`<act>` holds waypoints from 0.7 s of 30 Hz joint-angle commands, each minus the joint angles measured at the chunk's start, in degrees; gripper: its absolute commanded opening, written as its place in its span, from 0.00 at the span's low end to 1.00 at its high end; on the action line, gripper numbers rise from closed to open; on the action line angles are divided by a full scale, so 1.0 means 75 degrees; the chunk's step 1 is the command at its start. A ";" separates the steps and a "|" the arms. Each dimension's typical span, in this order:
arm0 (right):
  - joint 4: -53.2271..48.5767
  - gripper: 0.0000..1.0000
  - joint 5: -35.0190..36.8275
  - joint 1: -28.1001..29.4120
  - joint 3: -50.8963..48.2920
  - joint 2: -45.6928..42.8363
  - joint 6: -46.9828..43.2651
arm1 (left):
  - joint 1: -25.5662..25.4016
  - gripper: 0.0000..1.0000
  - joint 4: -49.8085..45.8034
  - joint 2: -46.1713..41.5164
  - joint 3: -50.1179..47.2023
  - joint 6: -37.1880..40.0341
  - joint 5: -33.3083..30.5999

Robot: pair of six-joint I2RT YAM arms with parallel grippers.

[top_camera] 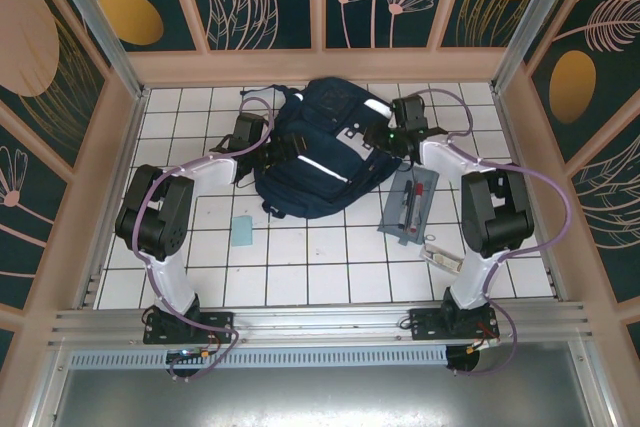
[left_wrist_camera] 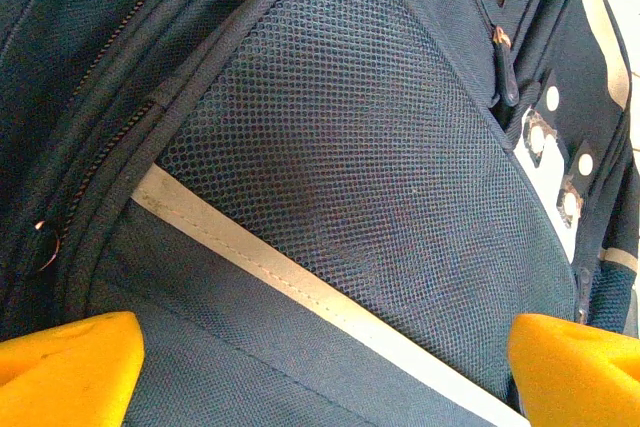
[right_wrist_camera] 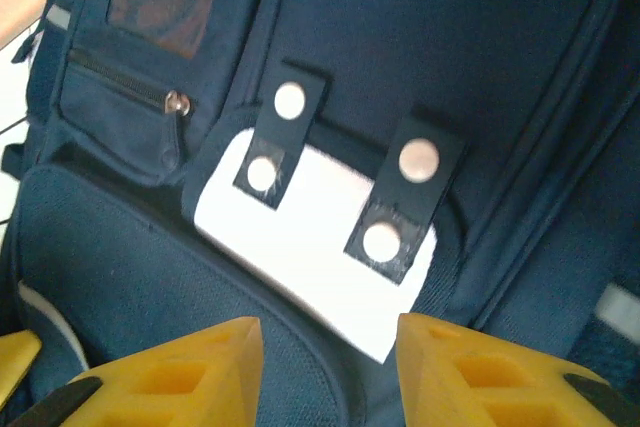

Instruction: Pack books, pencil case, and school supplies into a backpack

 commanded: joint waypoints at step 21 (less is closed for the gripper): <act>-0.1732 0.38 0.1614 0.0536 0.0899 0.1467 0.0437 | 0.0010 0.94 -0.0032 -0.0520 -0.0453 -0.0401 0.0249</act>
